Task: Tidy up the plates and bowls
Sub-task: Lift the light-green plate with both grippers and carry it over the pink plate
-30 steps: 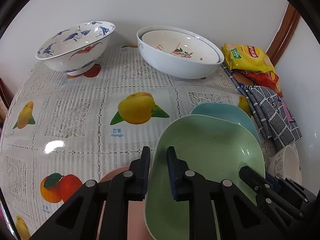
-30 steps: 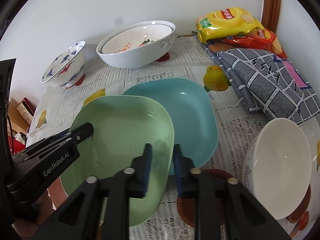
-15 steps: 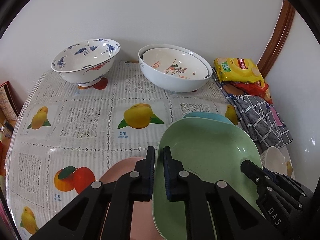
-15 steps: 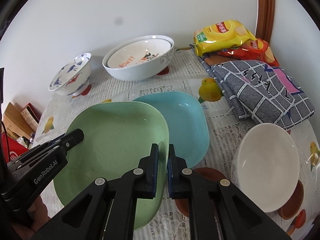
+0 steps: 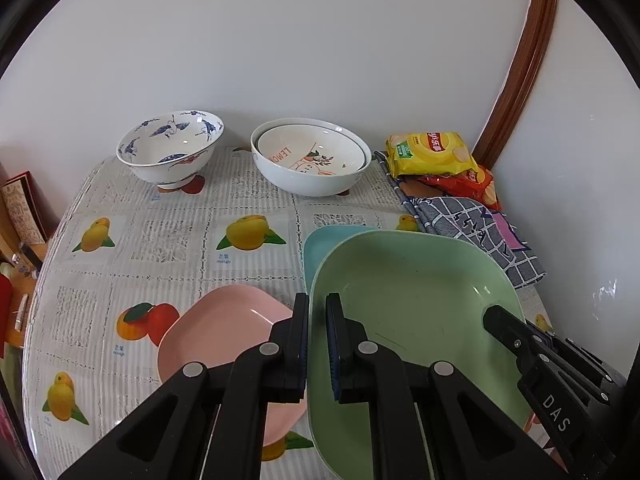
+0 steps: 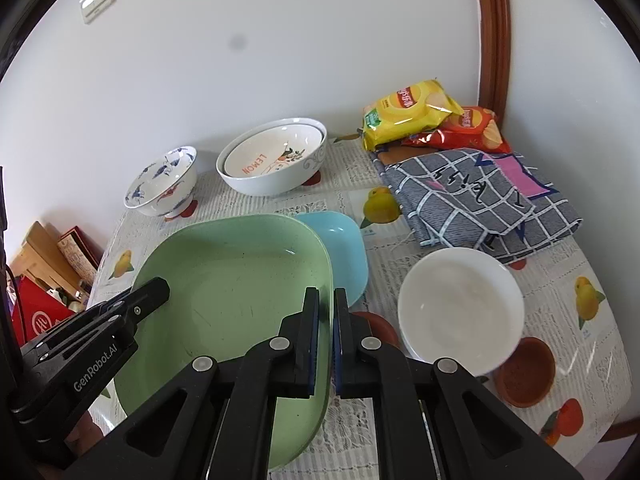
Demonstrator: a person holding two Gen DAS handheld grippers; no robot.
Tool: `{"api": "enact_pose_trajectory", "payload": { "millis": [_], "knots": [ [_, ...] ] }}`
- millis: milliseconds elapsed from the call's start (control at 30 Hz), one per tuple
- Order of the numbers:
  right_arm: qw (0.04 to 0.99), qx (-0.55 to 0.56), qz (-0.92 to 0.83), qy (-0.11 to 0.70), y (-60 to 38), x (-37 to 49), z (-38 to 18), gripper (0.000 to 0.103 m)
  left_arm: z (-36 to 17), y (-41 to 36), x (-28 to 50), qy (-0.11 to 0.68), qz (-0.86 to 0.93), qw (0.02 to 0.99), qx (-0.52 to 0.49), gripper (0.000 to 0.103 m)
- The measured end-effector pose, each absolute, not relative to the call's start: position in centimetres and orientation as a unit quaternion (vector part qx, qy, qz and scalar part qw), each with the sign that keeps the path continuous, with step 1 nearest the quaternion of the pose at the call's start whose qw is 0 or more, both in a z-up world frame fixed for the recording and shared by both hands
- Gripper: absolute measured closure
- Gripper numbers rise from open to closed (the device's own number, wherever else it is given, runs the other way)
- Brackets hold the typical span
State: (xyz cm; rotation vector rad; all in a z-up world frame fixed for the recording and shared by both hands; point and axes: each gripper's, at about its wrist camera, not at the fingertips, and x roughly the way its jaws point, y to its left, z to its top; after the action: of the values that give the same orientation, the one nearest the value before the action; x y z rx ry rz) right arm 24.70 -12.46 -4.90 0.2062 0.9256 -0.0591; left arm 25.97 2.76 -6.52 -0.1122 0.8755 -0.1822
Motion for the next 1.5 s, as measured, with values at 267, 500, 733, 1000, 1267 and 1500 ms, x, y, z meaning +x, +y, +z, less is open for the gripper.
{"api": "enact_pose_trajectory", "payload": {
  "millis": [267, 500, 733, 1000, 1267, 1500],
  "knots": [
    [0.895, 0.104, -0.029, 0.432, -13.7, 22.0, -3.1, 0.097, -4.9, 1.6, 23.4, 0.412, -0.088, 0.905, -0.057, 0.094],
    [0.9, 0.104, -0.027, 0.422, -14.1, 20.8, -2.0, 0.097, -3.9, 1.4, 22.0, 0.403, -0.084, 0.909, -0.06, 0.094],
    [0.902, 0.1, -0.023, 0.418, -13.7, 20.4, -1.4, 0.097, -3.6, 1.8, 21.6, 0.401, -0.078, 0.911, -0.063, 0.094],
    [0.903, 0.099, -0.018, 0.418, -12.9, 20.2, -1.5, 0.098, -4.0, 2.5, 21.4, 0.404, -0.07, 0.91, -0.068, 0.094],
    [0.898, 0.094, -0.013, 0.431, -11.9, 20.3, -2.6, 0.098, -5.1, 3.7, 21.1, 0.415, -0.064, 0.904, -0.078, 0.094],
    [0.894, 0.089, -0.007, 0.439, -10.8, 20.3, -3.6, 0.098, -6.1, 5.0, 21.0, 0.425, -0.054, 0.9, -0.084, 0.094]
  ]
}}
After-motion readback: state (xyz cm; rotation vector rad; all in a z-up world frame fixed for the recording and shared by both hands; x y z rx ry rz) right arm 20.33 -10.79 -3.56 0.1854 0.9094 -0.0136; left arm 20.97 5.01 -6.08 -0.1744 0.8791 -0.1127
